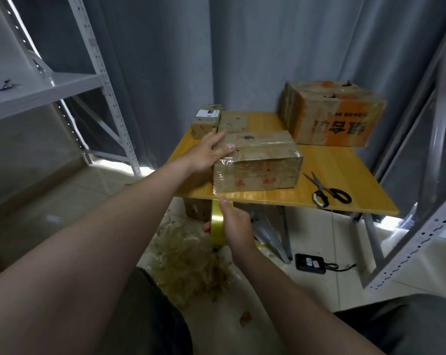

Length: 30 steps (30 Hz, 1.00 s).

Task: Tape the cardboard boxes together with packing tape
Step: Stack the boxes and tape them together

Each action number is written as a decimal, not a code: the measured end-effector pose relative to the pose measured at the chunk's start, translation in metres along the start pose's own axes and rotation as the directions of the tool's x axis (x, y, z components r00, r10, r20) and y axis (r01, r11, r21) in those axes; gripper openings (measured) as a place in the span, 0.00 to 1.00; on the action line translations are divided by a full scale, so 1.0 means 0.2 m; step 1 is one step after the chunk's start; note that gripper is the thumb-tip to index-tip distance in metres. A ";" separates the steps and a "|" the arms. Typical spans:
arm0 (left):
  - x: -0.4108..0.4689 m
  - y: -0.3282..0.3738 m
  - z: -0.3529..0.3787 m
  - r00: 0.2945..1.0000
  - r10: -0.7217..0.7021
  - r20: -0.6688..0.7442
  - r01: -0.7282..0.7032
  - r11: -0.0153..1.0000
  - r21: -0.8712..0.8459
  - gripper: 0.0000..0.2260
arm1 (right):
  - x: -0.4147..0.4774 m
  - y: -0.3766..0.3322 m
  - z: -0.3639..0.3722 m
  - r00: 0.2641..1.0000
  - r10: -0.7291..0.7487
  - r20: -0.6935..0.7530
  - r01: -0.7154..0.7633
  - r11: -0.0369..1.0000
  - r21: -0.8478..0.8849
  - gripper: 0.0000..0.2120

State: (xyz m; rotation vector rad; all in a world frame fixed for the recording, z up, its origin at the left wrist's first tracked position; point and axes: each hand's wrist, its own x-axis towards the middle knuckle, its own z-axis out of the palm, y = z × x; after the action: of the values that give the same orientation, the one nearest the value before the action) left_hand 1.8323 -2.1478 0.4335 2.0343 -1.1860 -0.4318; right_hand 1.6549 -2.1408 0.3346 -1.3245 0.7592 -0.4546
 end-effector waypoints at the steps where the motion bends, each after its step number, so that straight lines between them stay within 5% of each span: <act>1: -0.01 0.00 0.00 0.998 0.024 -0.058 -0.025 1.000 -0.018 0.32 | 0.00 0.00 0.00 1.000 0.013 -0.007 -0.013 1.000 -0.008 0.25; 6: -0.20 0.00 0.03 0.875 -0.193 -0.443 0.165 0.981 -0.101 0.22 | -0.01 -0.04 -0.03 0.998 0.057 -0.009 -0.057 0.998 0.001 0.16; 8: -0.31 0.00 0.06 0.887 -0.356 -0.293 0.311 0.931 -0.192 0.24 | -0.01 -0.04 -0.03 0.998 0.059 -0.013 -0.059 0.998 -0.019 0.15; 10: -0.43 0.02 0.11 0.859 -0.512 0.013 0.503 0.837 -0.215 0.27 | -0.02 -0.05 -0.03 0.998 0.057 -0.023 -0.058 0.998 -0.038 0.18; 13: -0.54 0.02 0.20 0.817 -0.518 0.252 0.571 0.788 -0.231 0.18 | -0.01 -0.07 -0.03 0.995 0.066 -0.074 -0.074 0.990 -0.119 0.24; 17: -0.54 0.00 0.31 0.854 -0.498 0.153 0.502 0.707 -0.498 0.13 | -0.02 -0.15 -0.09 0.996 0.067 -0.051 -0.082 0.901 -0.426 0.31; 20: -0.53 0.01 0.33 0.842 -0.519 0.143 0.505 0.668 -0.547 0.10 | 0.00 -0.23 -0.26 0.987 -0.102 -0.123 -0.025 0.660 -0.751 0.27; 25: -0.53 0.02 0.31 0.832 -0.532 0.157 0.525 0.665 -0.531 0.08 | 0.07 -0.43 -0.63 0.877 -0.346 -0.334 -0.125 0.507 -0.853 0.16; 30: -0.51 0.03 0.32 0.824 -0.546 0.150 0.534 0.660 -0.529 0.08 | 0.12 -0.48 -0.90 0.853 -0.155 -0.499 -0.431 0.331 -0.839 0.23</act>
State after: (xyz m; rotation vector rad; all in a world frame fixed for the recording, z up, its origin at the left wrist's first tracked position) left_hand 1.7363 -2.0899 0.3877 1.8129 -0.3205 -0.9249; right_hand 1.5537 -2.3020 0.4108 -2.2550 1.7772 -0.1558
